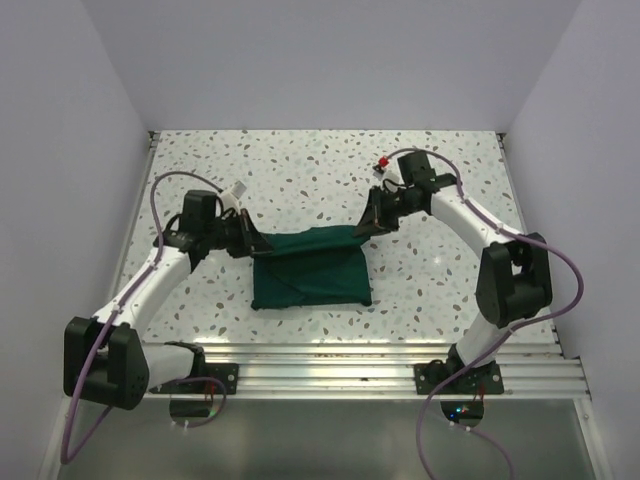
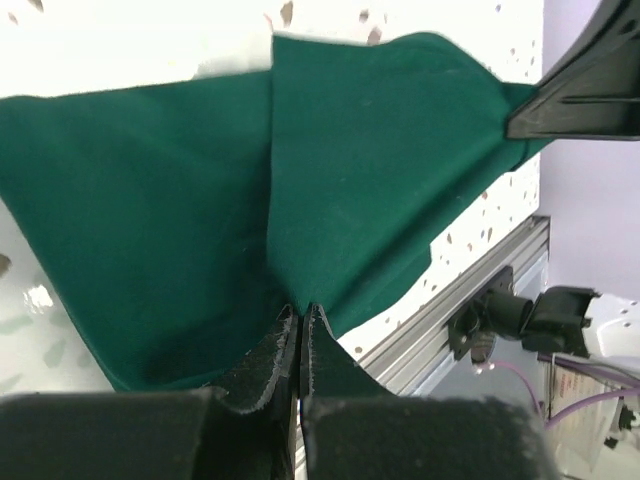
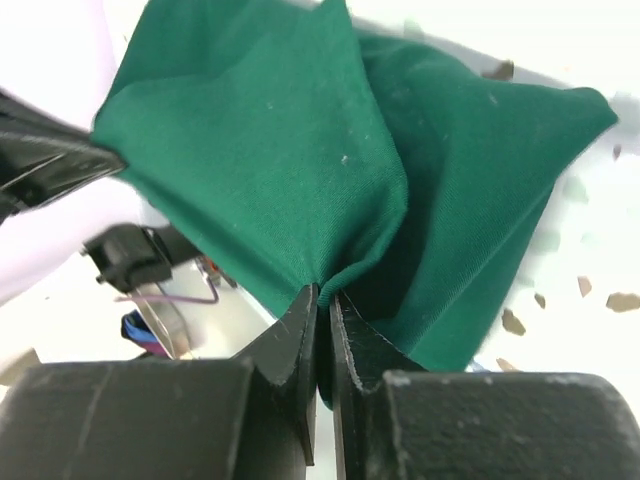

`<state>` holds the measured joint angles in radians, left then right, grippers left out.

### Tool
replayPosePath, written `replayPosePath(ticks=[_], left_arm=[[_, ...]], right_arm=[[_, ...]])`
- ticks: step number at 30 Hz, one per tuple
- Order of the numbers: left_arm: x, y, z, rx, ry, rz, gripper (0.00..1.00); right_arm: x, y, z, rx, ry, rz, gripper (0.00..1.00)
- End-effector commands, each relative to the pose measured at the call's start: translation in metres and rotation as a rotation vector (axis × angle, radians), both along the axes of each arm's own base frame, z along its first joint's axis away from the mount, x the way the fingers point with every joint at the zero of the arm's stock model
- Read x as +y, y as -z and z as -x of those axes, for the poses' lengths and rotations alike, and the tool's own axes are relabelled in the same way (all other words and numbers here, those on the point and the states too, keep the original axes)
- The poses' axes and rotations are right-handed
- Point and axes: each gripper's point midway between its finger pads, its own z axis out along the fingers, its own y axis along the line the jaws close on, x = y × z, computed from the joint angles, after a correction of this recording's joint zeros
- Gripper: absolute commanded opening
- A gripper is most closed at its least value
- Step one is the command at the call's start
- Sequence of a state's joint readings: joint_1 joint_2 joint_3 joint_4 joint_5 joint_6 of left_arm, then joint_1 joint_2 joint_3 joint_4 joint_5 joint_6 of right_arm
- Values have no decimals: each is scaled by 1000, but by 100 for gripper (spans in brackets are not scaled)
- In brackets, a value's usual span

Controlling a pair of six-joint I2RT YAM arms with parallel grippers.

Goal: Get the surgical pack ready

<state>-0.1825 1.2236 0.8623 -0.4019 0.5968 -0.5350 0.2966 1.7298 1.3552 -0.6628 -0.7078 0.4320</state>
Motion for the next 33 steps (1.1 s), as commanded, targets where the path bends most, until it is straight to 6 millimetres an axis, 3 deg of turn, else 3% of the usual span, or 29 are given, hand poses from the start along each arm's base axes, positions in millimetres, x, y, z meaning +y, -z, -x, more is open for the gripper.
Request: replayPosePath(ticks=[1,6,11,13,15,16,19,21,23,25,26,27,29,33], left_arm=[[0,21,14,32,-12,5,0],[-3,35,33,51,-1,15,0],[3,55,51,97,9,-14,0],[3,58,55,110,19,-16,6],[0,53,57,96,38,1,18],[-1,45,55,75,45,9,30],[-2,12,45,-32,51,15,49],[2,-2,38,-85,40,-13,53],[3,-20,26,-142,31,-26,56],[3,-32,13,-176,15,-33,56],[2,-30,6,-173,15,-36,56],[1,-36,-1,-187,12,-35,56],[-1,-35,-12,-176,9,-38,56],[-6,-42,-28,-196,23,-32,57]], right_arm=[[-15,2,19,-32,-30,38,9],[-18,21,31,19,-41,48,16],[-19,34,58,80,-78,63,29],[-24,41,75,111,-98,80,33],[-29,43,84,128,-111,104,34],[-31,35,83,89,-113,110,34],[-29,5,61,-32,-88,108,46],[-20,-21,37,-135,-75,75,56],[-14,-26,20,-157,-76,59,59],[-1,-44,-1,-222,-90,12,63],[5,-35,-10,-203,-99,9,64],[13,-45,-22,-240,-111,-11,65],[25,-41,-32,-235,-139,-17,69],[53,-16,-49,-180,-210,3,71]])
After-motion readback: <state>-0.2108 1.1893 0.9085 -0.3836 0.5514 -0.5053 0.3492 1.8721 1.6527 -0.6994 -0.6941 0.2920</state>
